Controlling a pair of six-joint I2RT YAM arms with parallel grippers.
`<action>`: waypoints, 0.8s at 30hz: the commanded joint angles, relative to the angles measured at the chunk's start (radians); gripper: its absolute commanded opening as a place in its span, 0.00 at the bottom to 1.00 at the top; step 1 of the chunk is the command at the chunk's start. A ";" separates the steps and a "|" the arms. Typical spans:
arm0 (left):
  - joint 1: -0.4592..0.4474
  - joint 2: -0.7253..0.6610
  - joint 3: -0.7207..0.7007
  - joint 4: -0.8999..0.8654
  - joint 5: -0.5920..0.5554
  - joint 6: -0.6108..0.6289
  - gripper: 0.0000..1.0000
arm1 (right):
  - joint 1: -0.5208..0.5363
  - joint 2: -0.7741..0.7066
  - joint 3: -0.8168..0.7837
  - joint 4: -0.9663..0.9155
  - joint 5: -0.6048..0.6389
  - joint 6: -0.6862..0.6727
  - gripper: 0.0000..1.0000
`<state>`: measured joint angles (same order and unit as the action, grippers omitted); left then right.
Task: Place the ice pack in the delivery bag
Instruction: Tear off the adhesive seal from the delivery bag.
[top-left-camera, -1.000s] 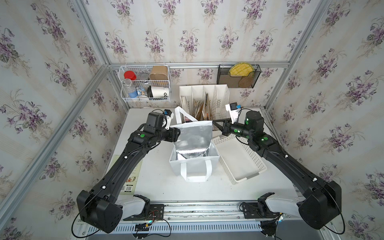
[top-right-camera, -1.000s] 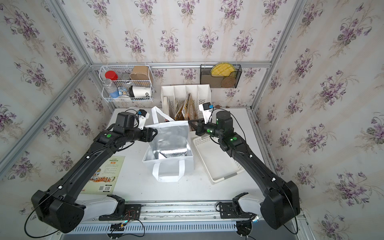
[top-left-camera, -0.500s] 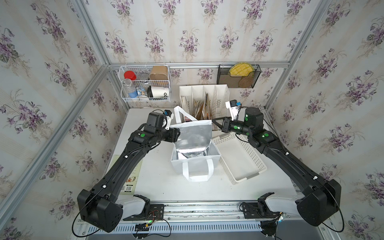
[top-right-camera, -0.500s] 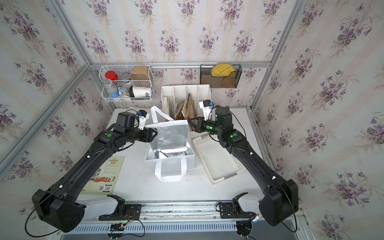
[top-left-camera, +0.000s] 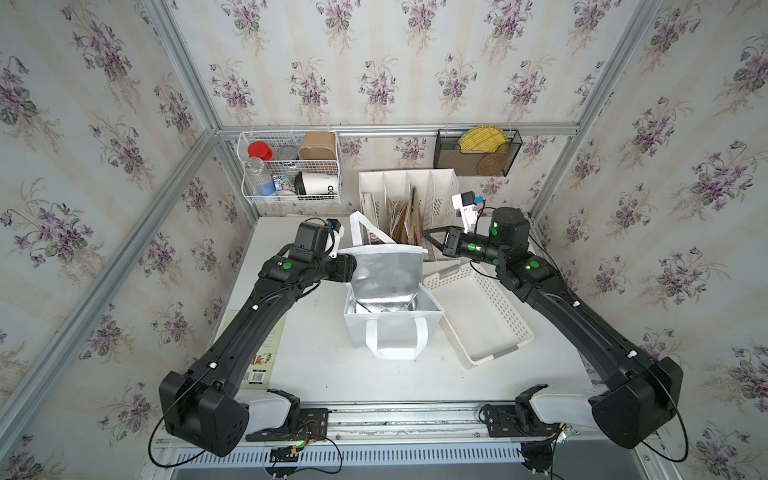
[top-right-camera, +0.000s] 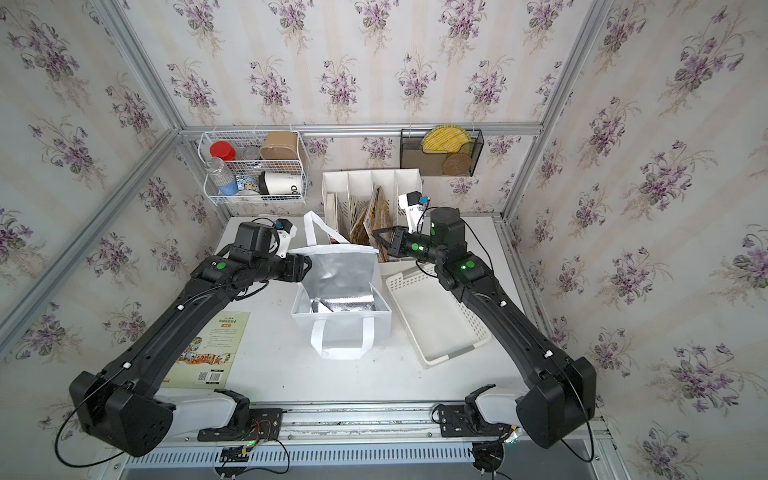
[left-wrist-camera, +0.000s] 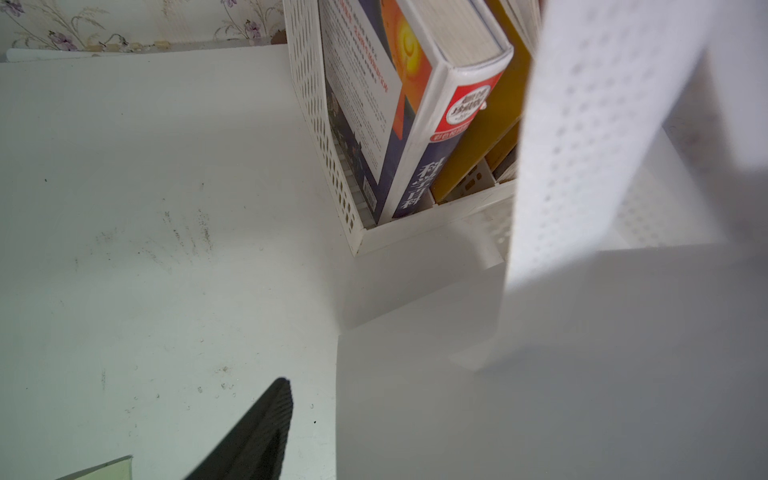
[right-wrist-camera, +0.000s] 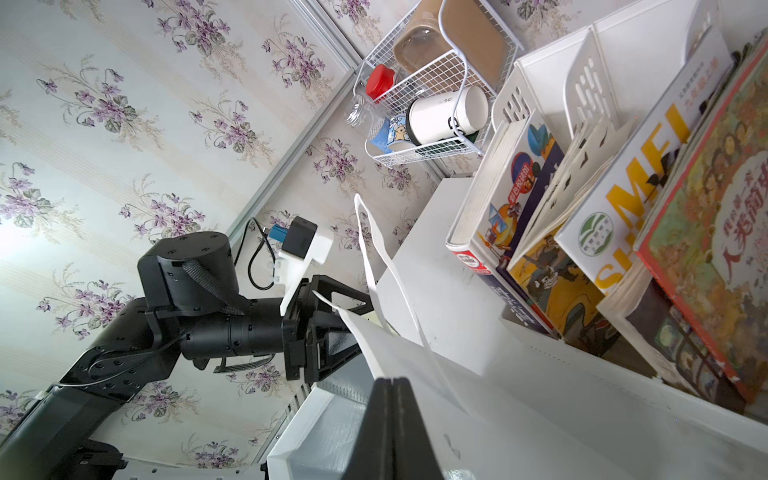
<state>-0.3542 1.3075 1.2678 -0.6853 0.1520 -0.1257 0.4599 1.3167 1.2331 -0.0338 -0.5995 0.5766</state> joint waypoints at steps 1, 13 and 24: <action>0.001 0.003 0.008 -0.020 -0.012 -0.002 0.68 | 0.008 -0.011 0.004 -0.001 -0.008 -0.034 0.00; 0.003 0.001 0.008 -0.019 0.017 -0.006 0.68 | 0.028 -0.136 -0.152 -0.106 0.149 -0.336 0.66; 0.003 0.004 0.009 -0.019 0.024 -0.004 0.68 | 0.046 -0.073 -0.145 -0.034 0.103 -0.323 0.48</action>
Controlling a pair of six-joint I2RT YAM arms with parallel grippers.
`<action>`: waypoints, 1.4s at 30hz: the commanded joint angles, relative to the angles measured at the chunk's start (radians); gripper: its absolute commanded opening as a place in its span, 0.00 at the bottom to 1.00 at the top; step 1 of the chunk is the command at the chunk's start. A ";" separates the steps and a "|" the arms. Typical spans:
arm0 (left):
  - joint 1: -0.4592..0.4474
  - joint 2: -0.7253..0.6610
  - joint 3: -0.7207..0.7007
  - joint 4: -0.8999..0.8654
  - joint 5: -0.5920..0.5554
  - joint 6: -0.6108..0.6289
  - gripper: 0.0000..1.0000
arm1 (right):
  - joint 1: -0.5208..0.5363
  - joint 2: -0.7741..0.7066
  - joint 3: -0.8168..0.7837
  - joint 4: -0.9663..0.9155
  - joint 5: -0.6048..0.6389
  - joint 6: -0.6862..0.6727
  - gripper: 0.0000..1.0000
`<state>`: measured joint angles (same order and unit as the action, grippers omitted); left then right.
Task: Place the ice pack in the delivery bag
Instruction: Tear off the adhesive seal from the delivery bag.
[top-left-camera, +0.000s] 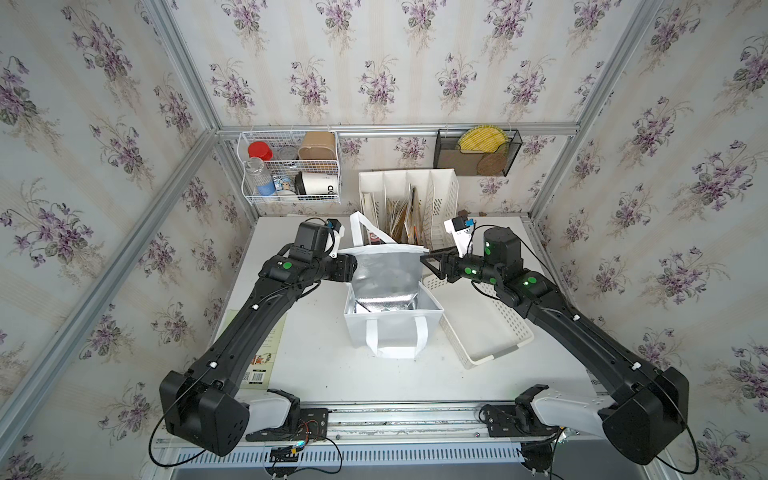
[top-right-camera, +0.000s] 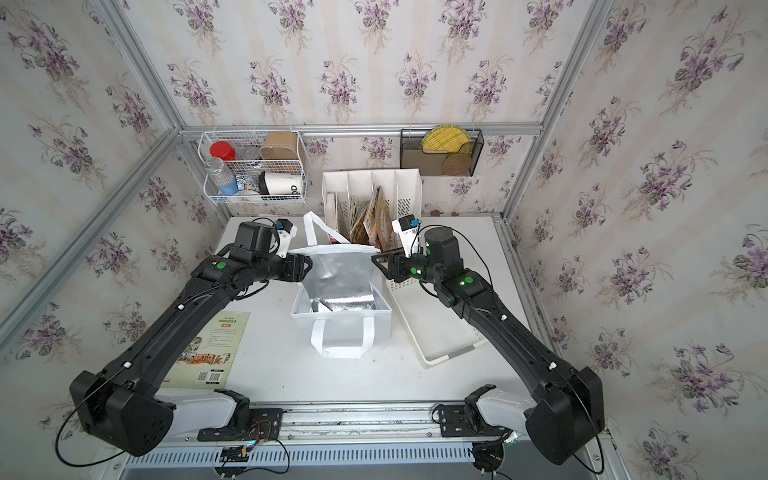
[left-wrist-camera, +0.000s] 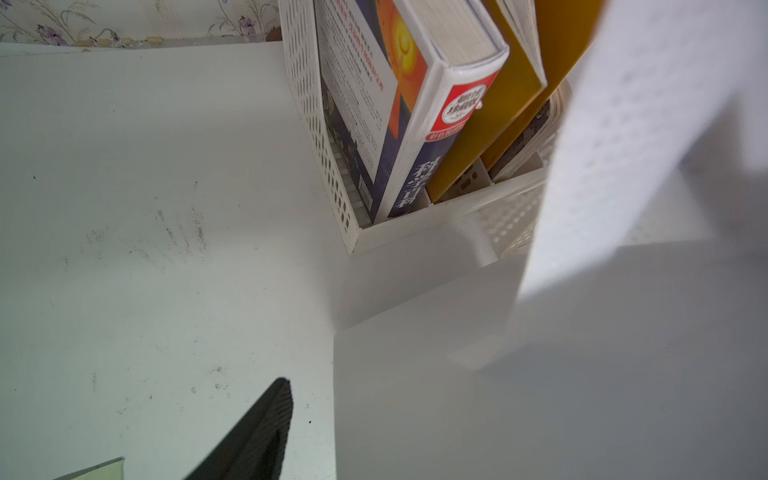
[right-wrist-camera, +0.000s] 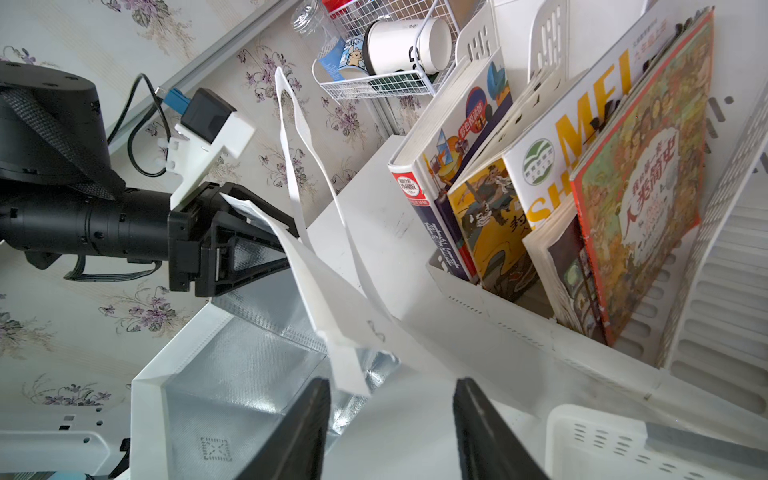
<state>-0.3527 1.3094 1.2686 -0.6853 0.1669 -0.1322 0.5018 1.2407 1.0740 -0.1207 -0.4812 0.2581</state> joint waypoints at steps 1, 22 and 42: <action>0.002 0.002 0.008 -0.018 0.010 0.002 0.68 | 0.007 0.004 0.022 0.053 -0.015 -0.005 0.44; 0.003 0.003 0.008 -0.016 0.016 0.000 0.68 | 0.068 0.014 0.091 -0.042 0.072 -0.022 0.08; 0.003 0.033 0.011 -0.030 -0.002 -0.006 0.56 | 0.071 0.161 0.453 -0.478 0.206 0.136 0.00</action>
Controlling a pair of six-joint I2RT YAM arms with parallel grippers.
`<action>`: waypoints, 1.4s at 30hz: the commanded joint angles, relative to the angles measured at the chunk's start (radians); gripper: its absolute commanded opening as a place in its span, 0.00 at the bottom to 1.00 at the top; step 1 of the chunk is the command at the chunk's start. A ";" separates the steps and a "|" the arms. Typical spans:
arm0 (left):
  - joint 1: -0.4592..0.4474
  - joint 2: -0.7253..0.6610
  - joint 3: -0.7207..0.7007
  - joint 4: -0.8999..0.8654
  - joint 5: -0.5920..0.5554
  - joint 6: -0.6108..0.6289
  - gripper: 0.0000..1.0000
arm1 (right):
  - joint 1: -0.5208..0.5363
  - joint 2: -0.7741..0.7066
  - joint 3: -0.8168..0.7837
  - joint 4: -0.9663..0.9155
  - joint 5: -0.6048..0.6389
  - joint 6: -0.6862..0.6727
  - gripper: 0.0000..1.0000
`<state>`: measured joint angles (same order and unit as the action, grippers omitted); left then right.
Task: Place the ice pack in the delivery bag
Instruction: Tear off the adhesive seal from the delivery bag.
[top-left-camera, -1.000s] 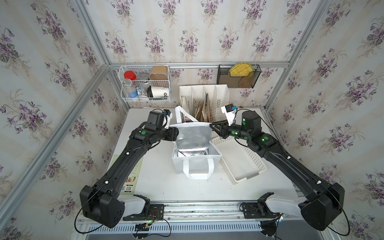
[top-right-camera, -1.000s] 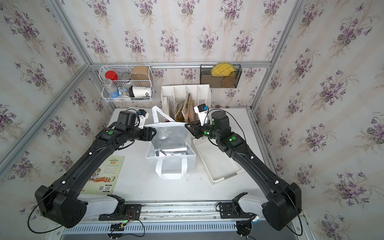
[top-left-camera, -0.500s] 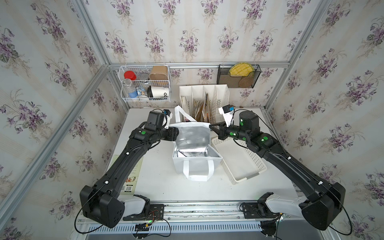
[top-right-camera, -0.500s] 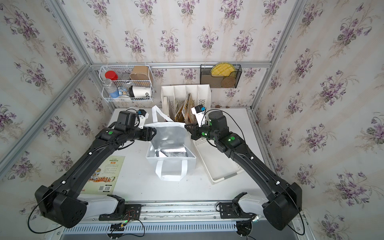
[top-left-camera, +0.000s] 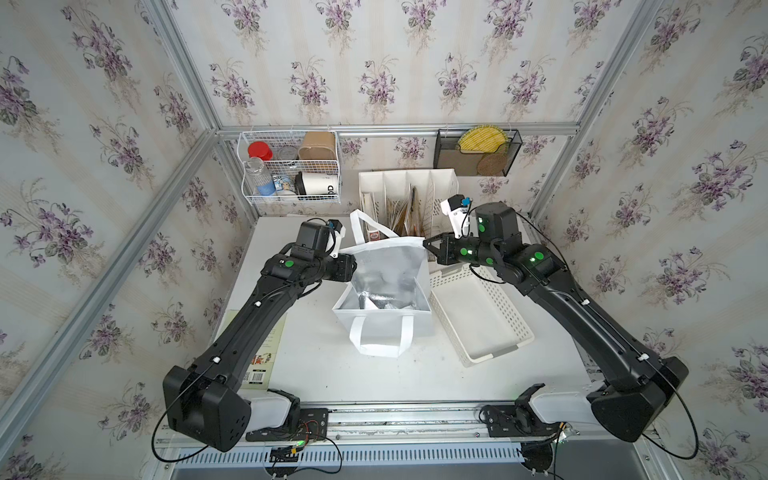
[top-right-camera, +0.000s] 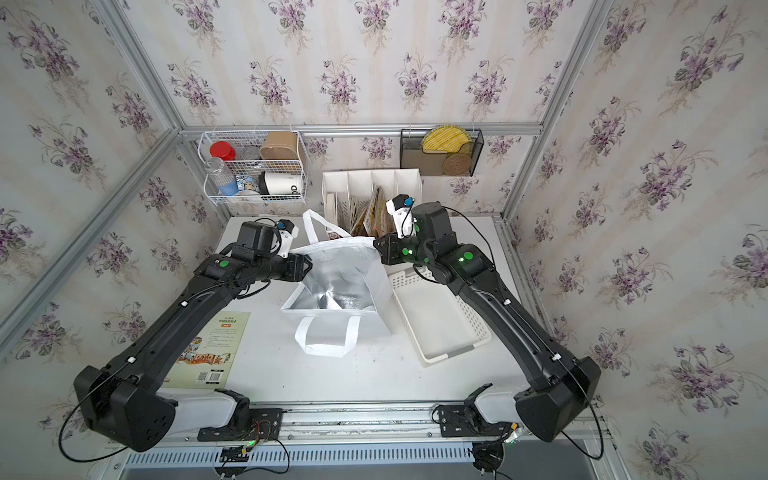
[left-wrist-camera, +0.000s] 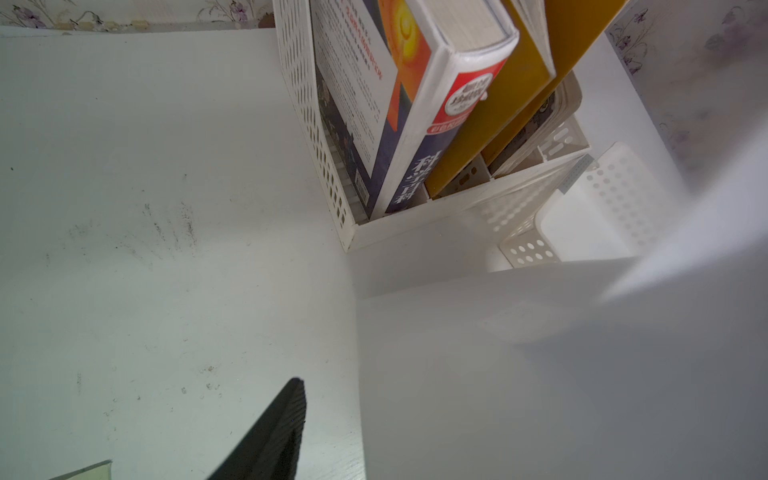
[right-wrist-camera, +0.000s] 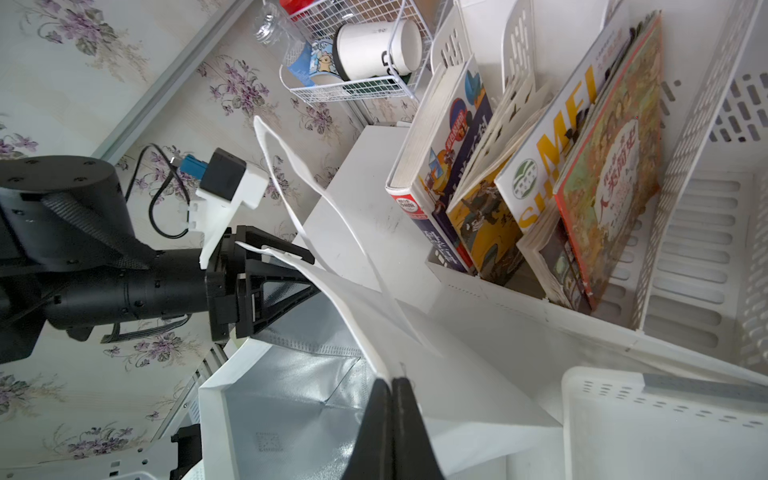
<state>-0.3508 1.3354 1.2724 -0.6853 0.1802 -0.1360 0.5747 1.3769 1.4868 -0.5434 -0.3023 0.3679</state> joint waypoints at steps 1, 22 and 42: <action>0.001 0.009 0.008 -0.032 -0.019 -0.002 0.54 | -0.002 0.044 0.059 -0.088 0.038 0.029 0.00; 0.001 0.037 0.022 -0.053 -0.062 -0.007 0.00 | -0.075 0.145 0.237 -0.242 -0.174 0.086 0.00; 0.001 0.029 0.037 -0.092 -0.197 -0.004 0.00 | -0.171 0.159 0.253 -0.114 -0.325 0.246 0.00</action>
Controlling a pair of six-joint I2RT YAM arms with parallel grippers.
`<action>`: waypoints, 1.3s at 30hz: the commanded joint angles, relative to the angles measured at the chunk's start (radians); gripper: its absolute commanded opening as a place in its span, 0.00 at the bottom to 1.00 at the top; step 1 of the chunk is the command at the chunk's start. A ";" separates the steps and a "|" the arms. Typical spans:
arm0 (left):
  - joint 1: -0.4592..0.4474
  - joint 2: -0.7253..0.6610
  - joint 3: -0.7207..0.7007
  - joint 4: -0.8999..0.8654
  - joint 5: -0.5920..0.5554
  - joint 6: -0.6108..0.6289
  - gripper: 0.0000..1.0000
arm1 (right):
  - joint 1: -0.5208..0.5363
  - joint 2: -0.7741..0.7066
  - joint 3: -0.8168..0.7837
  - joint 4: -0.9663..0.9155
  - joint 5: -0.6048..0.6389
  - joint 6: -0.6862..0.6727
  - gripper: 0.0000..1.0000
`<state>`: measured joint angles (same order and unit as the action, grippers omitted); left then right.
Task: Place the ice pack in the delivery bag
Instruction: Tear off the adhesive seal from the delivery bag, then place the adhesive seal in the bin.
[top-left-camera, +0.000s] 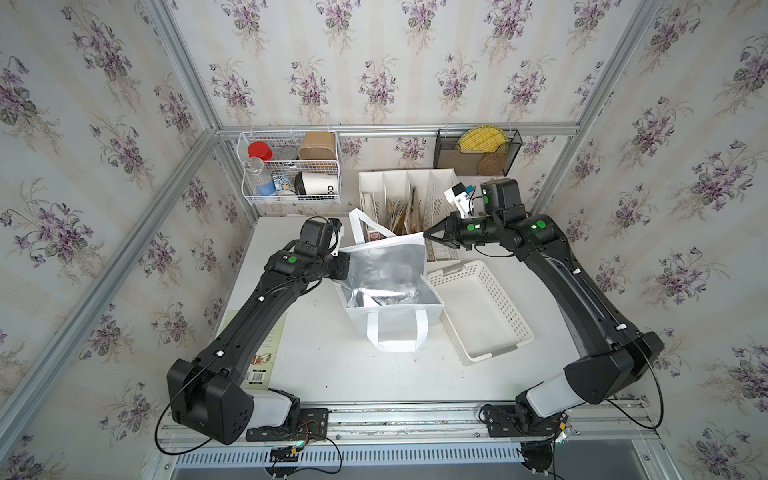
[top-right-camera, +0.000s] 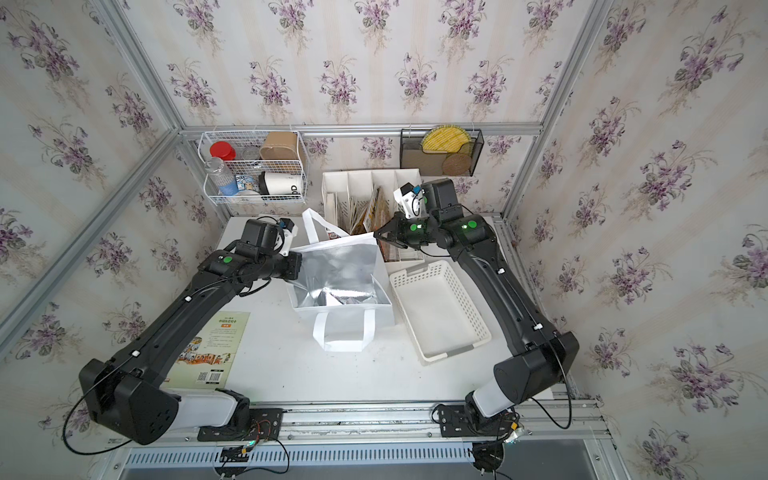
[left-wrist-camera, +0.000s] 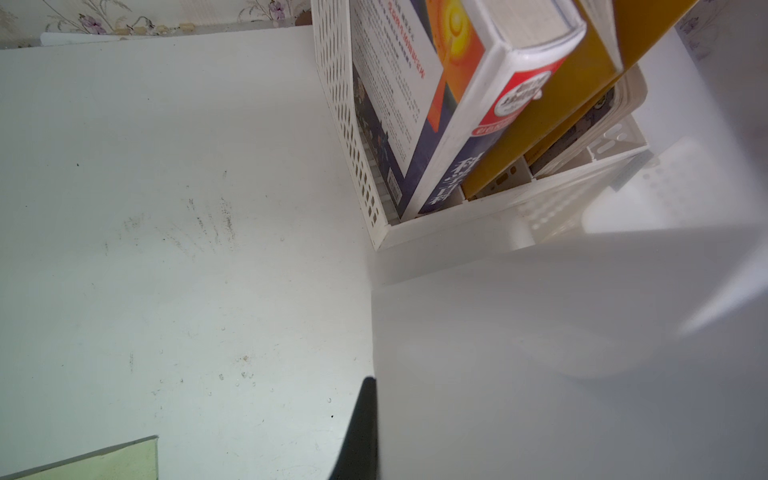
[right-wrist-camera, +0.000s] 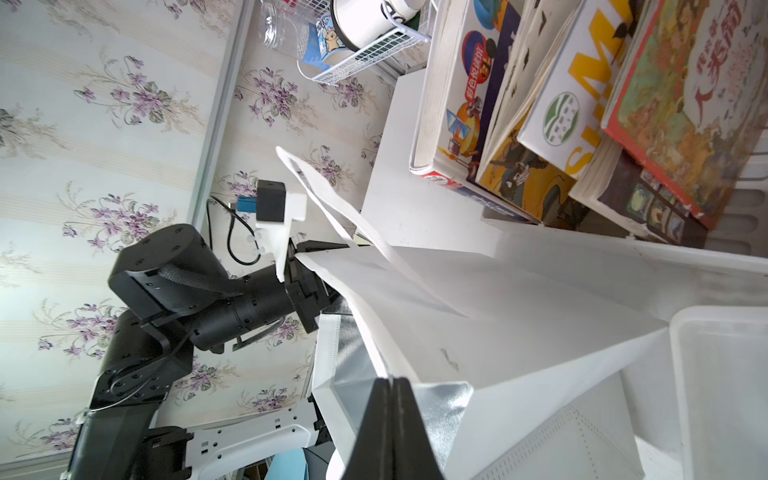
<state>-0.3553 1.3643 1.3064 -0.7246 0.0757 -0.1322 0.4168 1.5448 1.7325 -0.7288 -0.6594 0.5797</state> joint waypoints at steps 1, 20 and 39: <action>0.006 0.000 0.002 -0.053 -0.089 -0.006 0.00 | -0.014 -0.008 0.009 0.074 0.039 0.038 0.00; 0.022 0.004 0.014 -0.060 -0.023 -0.014 0.00 | -0.024 -0.035 0.113 0.143 0.238 0.007 0.00; 0.026 -0.064 -0.018 0.020 0.222 0.025 0.63 | -0.029 -0.608 -0.710 0.168 0.764 0.002 0.00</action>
<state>-0.3313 1.3136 1.2968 -0.7471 0.2558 -0.1249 0.3866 0.9718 1.0702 -0.5762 0.1360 0.5507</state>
